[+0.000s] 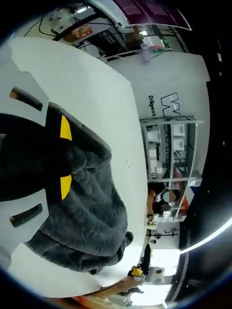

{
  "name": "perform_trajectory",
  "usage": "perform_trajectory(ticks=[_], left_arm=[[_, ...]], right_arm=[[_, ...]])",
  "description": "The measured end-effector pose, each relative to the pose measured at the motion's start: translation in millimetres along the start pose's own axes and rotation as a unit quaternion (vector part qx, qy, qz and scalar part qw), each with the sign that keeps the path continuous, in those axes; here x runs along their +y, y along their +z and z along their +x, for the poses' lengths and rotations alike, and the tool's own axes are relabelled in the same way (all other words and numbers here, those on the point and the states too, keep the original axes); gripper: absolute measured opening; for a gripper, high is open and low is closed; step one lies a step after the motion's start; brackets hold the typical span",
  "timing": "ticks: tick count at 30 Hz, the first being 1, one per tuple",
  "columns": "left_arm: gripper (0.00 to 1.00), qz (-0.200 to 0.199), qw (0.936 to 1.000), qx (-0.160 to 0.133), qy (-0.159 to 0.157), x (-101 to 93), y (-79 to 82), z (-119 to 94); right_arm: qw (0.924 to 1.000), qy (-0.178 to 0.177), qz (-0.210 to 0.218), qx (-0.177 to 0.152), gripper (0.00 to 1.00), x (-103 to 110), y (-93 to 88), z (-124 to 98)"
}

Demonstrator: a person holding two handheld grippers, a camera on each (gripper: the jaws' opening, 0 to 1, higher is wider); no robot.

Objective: Fold the towel on the table until its edges align and the towel forms a compact rectangular stack.

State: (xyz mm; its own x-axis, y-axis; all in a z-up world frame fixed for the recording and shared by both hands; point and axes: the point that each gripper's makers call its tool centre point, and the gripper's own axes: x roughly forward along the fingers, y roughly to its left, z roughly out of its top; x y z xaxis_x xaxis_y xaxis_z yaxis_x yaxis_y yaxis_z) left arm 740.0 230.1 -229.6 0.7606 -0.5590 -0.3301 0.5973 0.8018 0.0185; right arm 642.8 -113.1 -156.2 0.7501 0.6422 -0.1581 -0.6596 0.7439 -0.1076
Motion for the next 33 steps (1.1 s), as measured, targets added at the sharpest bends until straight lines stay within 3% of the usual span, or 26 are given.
perform_trajectory(ticks=[5, 7, 12, 20, 26, 33], left_arm=[[0.4, -0.01, 0.9995, -0.029, 0.004, 3.3, 11.2, -6], [0.44, -0.012, 0.9984, -0.055, 0.003, 3.1, 21.2, -8], [0.56, 0.0, 0.9959, -0.09, 0.012, 3.9, 37.7, -16], [0.86, 0.01, 0.9892, -0.144, 0.028, 3.1, 60.5, -24], [0.93, 0.037, 0.9842, -0.171, 0.025, -5.9, 73.2, -27], [0.99, 0.049, 0.9788, -0.195, 0.04, -3.0, 82.1, -31]], right_arm=[[1.0, -0.002, 0.0, 0.007, 0.93, -1, -3.3, 2], [1.0, -0.002, 0.001, 0.007, 0.93, -2, -3.5, 2], [1.0, 0.001, 0.001, -0.002, 0.95, -1, -0.2, 2], [0.9999, -0.007, 0.005, 0.007, 0.96, -5, -4.9, 3], [0.9998, -0.013, 0.007, 0.011, 0.97, -9, -7.4, 2], [0.9996, -0.012, 0.008, 0.024, 0.99, -8, -13.4, 4]])
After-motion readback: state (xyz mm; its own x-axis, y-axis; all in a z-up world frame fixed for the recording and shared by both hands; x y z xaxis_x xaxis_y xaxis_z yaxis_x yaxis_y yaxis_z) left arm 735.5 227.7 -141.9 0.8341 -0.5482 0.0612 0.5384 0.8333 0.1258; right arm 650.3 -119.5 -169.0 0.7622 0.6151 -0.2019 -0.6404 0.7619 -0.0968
